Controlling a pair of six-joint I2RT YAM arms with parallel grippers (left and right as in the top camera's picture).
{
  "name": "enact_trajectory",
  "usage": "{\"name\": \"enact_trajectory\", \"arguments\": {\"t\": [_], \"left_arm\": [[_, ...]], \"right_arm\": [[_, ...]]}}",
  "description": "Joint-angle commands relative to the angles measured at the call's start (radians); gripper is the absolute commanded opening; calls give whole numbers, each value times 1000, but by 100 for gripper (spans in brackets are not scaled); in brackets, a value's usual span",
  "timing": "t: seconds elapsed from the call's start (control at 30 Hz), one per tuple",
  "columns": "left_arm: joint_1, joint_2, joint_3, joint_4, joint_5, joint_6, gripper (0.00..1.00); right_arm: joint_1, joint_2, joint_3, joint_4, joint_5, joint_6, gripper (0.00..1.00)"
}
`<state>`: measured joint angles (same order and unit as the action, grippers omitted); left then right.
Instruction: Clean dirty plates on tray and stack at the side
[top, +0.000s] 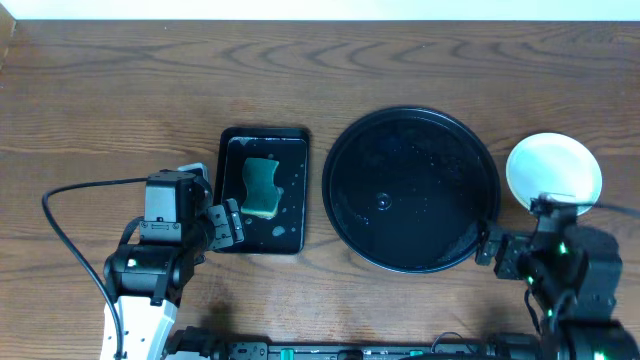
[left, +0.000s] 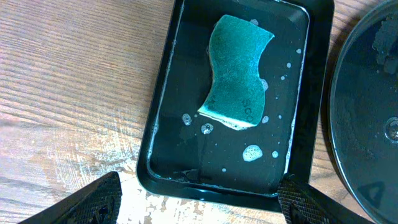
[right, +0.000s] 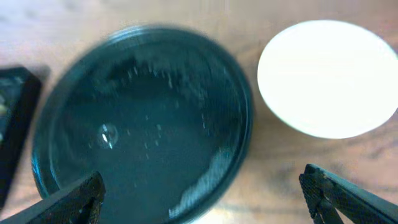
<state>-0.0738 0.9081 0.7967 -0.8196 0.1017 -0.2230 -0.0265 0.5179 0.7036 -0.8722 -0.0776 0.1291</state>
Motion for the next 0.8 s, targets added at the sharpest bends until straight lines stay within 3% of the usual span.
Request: {"name": "enact_trajectory", "arguments": {"t": [0.0,0.4,0.77], "left_arm": [[-2,1,-6,-2,-6,16,81],[-2,1,-6,-2,-6,16,81],[-2,1,-6,-2,-6,16,82]], "right_arm": [[15,-120,-66,73,5,12,99],[15,-488,-444,600,-36,12,99],[45,-513,-700,997,29,12,99]]}}
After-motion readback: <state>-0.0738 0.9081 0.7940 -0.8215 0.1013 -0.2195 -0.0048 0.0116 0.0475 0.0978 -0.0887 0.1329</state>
